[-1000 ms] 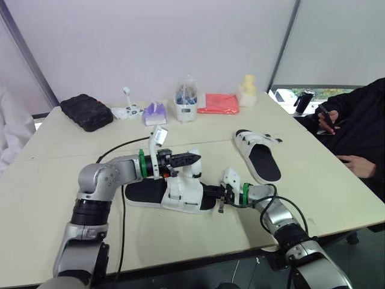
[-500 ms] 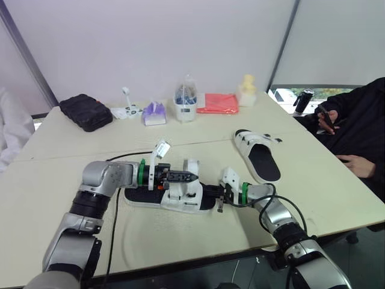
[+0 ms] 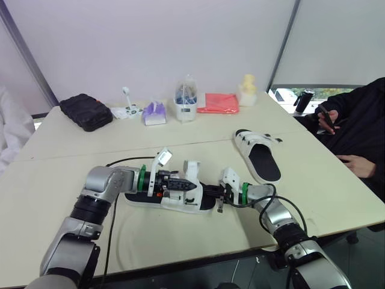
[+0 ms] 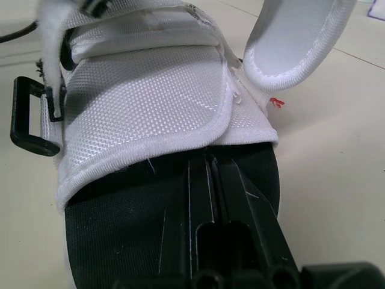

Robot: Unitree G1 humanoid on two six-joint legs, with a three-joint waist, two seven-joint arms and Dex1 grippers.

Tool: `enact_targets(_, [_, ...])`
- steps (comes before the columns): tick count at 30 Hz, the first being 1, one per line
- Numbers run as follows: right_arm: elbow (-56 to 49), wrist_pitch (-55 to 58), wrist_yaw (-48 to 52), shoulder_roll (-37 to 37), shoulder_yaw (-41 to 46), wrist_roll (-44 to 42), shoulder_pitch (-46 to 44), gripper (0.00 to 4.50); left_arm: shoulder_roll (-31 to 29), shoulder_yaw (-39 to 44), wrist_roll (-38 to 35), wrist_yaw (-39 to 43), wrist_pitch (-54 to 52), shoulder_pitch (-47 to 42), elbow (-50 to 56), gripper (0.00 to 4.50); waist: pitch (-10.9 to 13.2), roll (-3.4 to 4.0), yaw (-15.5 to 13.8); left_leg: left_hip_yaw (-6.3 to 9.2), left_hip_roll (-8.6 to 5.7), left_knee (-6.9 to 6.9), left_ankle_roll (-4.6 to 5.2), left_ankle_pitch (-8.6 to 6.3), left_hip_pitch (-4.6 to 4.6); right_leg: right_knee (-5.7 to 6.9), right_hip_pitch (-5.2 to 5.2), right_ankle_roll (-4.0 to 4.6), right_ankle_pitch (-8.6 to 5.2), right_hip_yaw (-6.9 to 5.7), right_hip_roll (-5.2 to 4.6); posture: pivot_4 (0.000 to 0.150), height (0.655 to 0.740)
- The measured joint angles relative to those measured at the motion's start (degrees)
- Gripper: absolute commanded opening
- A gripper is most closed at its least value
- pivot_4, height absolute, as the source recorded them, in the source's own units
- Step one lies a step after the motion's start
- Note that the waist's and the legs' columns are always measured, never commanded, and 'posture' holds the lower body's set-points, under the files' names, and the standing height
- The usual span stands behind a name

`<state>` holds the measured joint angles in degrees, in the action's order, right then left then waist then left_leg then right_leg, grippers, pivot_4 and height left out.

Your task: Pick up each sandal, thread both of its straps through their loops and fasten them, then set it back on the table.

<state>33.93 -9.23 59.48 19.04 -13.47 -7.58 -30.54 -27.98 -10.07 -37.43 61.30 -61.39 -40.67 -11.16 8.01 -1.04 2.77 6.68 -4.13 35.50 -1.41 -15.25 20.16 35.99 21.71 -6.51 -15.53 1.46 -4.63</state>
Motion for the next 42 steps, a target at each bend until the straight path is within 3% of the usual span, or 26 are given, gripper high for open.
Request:
enact_targets(4, [-0.1, 0.0, 0.0, 0.0, 0.0, 0.0, 0.1, 0.0, 0.6, -0.9, 2.2, -0.2, 3.2, 0.6, 0.2, 0.1, 0.0, 0.0, -0.1, 0.01, 0.01, -0.04, 0.0, 0.0, -0.01, 0.0, 0.0, 0.05, -0.03, 0.03, -0.01, 0.15, 0.74])
enact_targets(13, [-0.1, 0.0, -0.1, 0.0, 0.1, 0.0, 0.1, 0.0, 3.2, 4.3, -2.1, -1.7, -4.2, 0.0, 0.2, 0.1, 0.0, 0.0, 0.0, 0.0, 0.01, -0.04, 0.0, 0.0, 0.04, 0.0, 0.06, 0.03, -0.02, 0.0, 0.0, 0.15, 0.74])
enact_targets(21, [-0.2, 0.0, -0.1, -0.1, 0.1, 0.0, 0.2, 0.0, 1.9, 4.5, -2.6, -1.6, -5.6, 1.4, 2.2, 0.1, 0.0, 0.0, 0.0, 0.0, 0.01, -0.12, 0.0, 0.0, 0.01, -0.01, 0.08, 0.04, -0.02, 0.0, 0.0, 0.15, 0.74])
enact_targets(35, [-0.4, 0.0, -0.3, -0.3, 0.2, 0.0, 0.5, 0.0, -0.4, -3.5, 5.3, 2.2, 6.8, 2.8, 3.4, 0.1, 0.0, -0.01, -0.1, 0.01, 0.03, -0.26, -0.01, 0.0, -0.03, -0.07, 0.07, 0.28, -0.16, 0.03, -0.01, 0.15, 0.74])
enact_targets(42, [-0.8, 0.0, -0.6, -0.3, 0.3, 0.0, 0.9, 0.0, 0.9, -3.0, 5.6, 1.3, 6.6, 4.0, 4.7, 0.1, 0.0, -0.01, -0.2, 0.01, 0.04, -0.26, -0.01, 0.0, -0.02, -0.11, 0.06, 0.28, -0.17, 0.03, -0.02, 0.15, 0.74])
